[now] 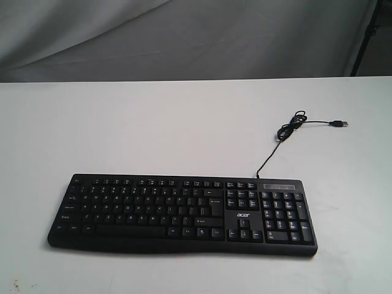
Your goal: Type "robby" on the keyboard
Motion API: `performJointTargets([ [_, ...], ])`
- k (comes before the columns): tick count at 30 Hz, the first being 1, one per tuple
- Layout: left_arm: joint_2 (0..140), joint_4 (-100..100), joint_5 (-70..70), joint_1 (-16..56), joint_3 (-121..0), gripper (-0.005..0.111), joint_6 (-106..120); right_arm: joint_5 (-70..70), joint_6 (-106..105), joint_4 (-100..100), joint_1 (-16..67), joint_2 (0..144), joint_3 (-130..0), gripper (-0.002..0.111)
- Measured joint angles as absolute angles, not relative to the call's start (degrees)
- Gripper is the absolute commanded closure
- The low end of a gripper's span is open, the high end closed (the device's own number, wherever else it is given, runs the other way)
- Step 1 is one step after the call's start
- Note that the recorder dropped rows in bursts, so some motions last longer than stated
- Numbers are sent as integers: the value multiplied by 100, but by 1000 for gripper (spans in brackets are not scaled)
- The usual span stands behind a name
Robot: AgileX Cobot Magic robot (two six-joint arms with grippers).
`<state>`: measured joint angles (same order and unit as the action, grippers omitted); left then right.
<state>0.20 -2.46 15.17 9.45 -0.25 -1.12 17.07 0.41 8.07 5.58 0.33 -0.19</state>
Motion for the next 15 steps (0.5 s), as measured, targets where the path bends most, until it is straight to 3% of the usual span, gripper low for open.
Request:
performJointTargets([
  [15,20,-246,1517,945,-25,107,-112,1886,-306,158,558,33,-19,108],
])
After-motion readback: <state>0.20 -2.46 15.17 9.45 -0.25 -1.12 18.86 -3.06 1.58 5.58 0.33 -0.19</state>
